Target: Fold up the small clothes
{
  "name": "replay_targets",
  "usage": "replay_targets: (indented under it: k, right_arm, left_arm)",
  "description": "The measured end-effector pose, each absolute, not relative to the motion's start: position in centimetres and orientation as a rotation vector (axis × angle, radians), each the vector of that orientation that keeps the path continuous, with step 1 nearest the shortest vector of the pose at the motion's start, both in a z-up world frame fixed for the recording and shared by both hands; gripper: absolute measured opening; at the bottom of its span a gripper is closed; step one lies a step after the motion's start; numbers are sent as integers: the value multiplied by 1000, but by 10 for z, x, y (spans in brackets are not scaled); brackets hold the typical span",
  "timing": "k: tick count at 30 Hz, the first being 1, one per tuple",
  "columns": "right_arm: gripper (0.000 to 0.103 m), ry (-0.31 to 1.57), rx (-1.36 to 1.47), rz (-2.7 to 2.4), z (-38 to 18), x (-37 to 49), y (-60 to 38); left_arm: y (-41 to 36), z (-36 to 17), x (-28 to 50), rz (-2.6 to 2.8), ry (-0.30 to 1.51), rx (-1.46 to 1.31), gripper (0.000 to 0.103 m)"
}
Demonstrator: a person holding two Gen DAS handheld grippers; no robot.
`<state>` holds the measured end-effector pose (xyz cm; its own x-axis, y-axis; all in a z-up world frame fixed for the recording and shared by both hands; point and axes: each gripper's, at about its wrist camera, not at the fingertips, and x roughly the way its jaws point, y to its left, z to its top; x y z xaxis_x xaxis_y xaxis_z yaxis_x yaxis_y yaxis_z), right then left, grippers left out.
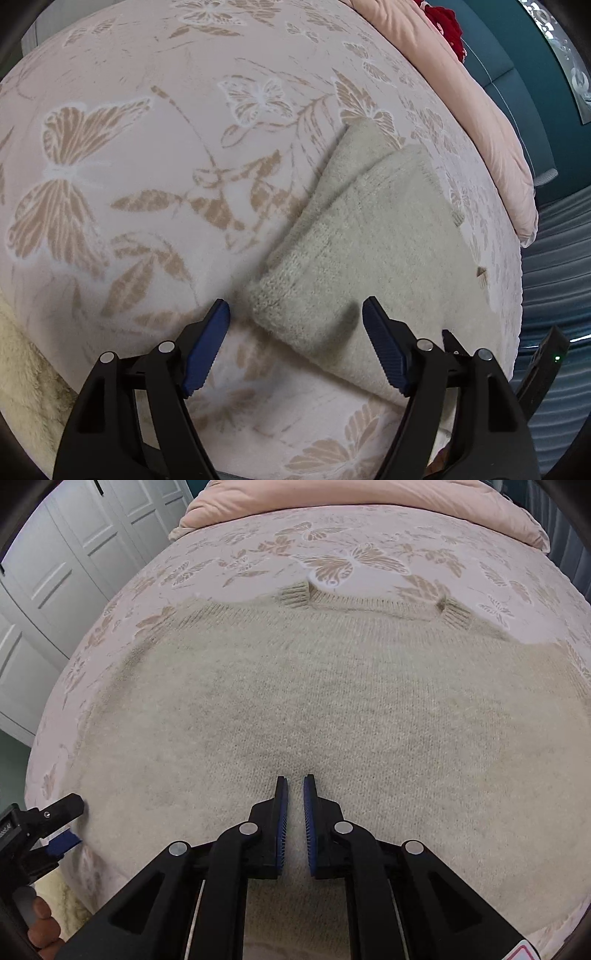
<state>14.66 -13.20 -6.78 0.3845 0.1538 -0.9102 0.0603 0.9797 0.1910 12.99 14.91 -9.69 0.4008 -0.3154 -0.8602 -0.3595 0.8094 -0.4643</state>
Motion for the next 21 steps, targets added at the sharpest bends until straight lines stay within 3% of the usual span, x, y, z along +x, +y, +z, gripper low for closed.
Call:
replay_targets:
  k: [5,9,11,12,16,20,21]
  right_arm:
    - [12,1116,305,89,-36,170,-143]
    - [20,1137,318,90,-39,201,-137]
    - [37,1114,318,108,-34,214,-127]
    - [50,1104,321,124,-31,221,-120]
    - [62,1147,352,221,-34,261,-78]
    - [64,1255,331,237,-65,300,-33]
    - [54,1287,309,224,-76,307,-24]
  left_arm:
    - [142,-98,133,0,1170,-632,79]
    - [138,-97,133,-17,1161,-596,82]
    - [141,-89,129,-37,1125,-605,82]
    - [143,-85,127,-43,1107,-603,82]
    - [148,-76,121,-67,1081,-574,82]
    - [148,-77,119,-69,1094,-530,82]
    - [149,-77,118,-66,1095,-524,82]
